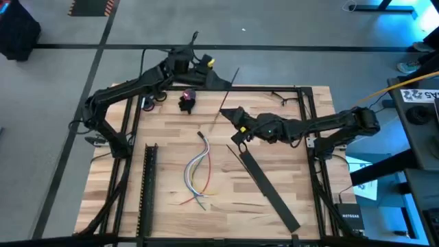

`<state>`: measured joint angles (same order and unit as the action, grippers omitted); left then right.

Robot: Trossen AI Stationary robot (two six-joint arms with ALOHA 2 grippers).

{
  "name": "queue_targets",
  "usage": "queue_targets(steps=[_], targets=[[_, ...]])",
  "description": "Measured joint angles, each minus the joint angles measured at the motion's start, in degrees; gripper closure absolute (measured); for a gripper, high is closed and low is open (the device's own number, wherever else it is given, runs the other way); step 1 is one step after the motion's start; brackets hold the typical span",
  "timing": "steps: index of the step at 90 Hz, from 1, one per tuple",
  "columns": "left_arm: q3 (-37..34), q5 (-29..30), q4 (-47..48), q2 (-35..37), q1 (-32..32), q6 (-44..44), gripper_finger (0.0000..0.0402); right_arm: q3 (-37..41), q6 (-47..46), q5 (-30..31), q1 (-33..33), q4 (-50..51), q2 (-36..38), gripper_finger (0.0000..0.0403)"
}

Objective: Ziptie cables
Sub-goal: Insert the left black zip tie tail into the locking head

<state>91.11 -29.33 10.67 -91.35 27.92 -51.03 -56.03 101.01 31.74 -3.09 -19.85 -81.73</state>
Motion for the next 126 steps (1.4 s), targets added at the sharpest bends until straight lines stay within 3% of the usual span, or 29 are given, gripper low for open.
queue_targets(steps=[40, 60, 74, 98, 126], targets=[[0.00, 1.27, -0.65, -0.29, -1.34, 0.44, 0.0401, -0.07, 1.29, -2.68, 0.04, -4.26, -2.64, 0.0217], [0.00, 1.45, -0.60, 0.10, 1.69, 1.58, 0.0401, -0.07, -0.84, 6.09, 0.07, -4.66, -2.64, 0.0217], [0.00, 1.48, -0.52, 0.13, 2.95, 1.95, 0.0401, -0.07, -3.27, 8.43, 0.07, -7.12, -2.62, 0.0217], [0.00, 1.84, -0.55, 0.13, 1.60, 1.92, 0.0401, -0.07, 1.04, 0.92, 0.11, -9.23, -2.93, 0.0217], [0.00, 4.09, -1.30, -0.08, -1.23, 1.97, 0.0401, -0.07, 1.73, -1.53, 0.11, -10.62, -6.52, 0.0217]])
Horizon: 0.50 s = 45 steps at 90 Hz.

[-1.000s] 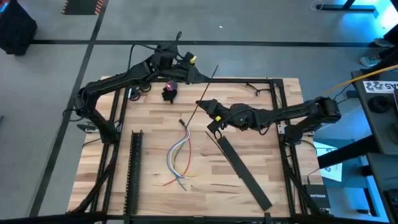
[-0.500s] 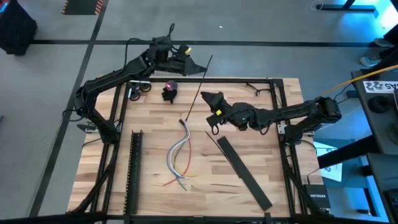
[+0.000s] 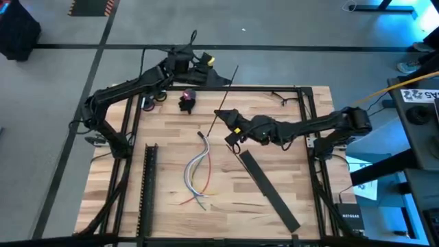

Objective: Ziptie cables
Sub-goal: Insert the left black zip tie tail into the locking head

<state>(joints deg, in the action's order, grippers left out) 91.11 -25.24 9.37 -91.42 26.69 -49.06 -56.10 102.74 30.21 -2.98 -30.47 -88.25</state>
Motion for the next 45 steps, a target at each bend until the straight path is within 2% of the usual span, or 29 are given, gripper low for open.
queue_targets(steps=[11, 23, 35, 45], targets=[[0.00, 0.31, 0.04, -0.06, -0.28, 1.13, 0.0401, 0.00, -1.18, -0.28, -0.04, -1.98, -0.59, 0.0225], [0.00, 0.49, -0.08, -0.06, -0.01, 1.48, 0.0401, 0.00, -6.63, -0.35, -0.48, -2.02, -0.59, 0.0265], [0.00, 0.56, -2.47, -0.08, -0.01, 1.56, 0.0401, 0.00, -16.20, -4.27, -0.48, -0.78, -0.59, 0.0316], [0.00, 0.52, -2.96, -0.08, 0.12, 3.46, 0.0401, 0.00, -29.07, -6.48, -0.76, -1.61, -0.61, 0.0361]])
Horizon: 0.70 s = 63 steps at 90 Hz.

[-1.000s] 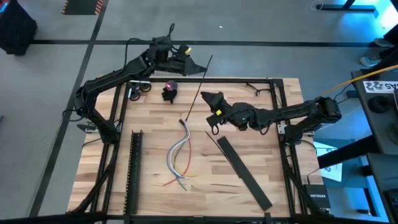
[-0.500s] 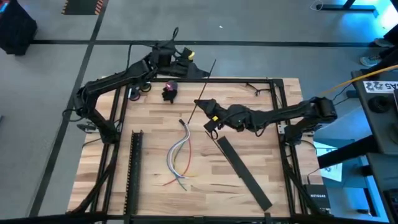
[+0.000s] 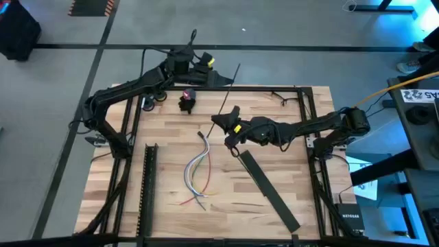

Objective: Ziptie cables
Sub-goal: Insert the left black zip tie tail into the locking head

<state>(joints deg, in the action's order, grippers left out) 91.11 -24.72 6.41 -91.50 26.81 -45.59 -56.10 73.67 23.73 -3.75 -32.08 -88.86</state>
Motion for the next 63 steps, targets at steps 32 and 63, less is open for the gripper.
queue_targets(steps=[32, 63], targets=[[-0.05, 0.00, -0.06, 0.00, 1.55, 21.83, 0.0401, -0.02, -36.70, -4.21, 1.85, 2.00, 2.73, 0.0401], [-0.02, 2.11, -0.37, 1.57, 0.90, 51.42, 0.0401, 0.00, -88.13, -27.85, 12.03, 3.67, 13.93, 0.0402]])
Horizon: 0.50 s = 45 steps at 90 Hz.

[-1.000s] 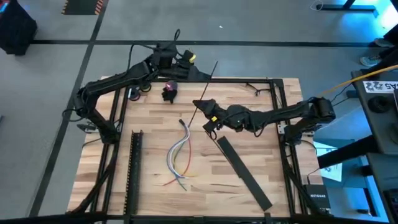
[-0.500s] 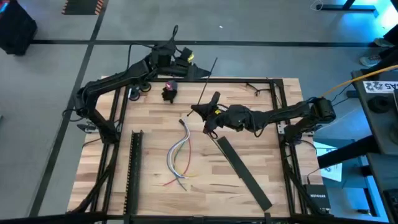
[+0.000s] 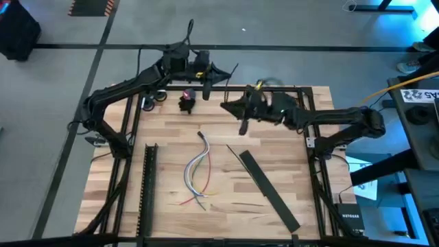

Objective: Ziptie cables
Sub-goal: Insert the left black zip tie tail into the locking head

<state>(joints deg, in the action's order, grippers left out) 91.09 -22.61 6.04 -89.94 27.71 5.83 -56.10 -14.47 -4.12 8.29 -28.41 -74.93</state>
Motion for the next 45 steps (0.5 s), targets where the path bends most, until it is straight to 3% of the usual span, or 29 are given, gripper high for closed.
queue_targets(steps=[15, 45], targets=[[0.00, 3.76, 1.38, 1.97, -1.57, 12.53, 0.0401, -0.01, -13.79, -7.44, 1.95, -0.03, 4.09, 0.0402], [0.04, 6.28, 3.73, 3.13, -7.21, 27.65, 0.0401, 0.00, -26.11, -9.68, 1.69, -0.09, 5.73, 0.0403]])
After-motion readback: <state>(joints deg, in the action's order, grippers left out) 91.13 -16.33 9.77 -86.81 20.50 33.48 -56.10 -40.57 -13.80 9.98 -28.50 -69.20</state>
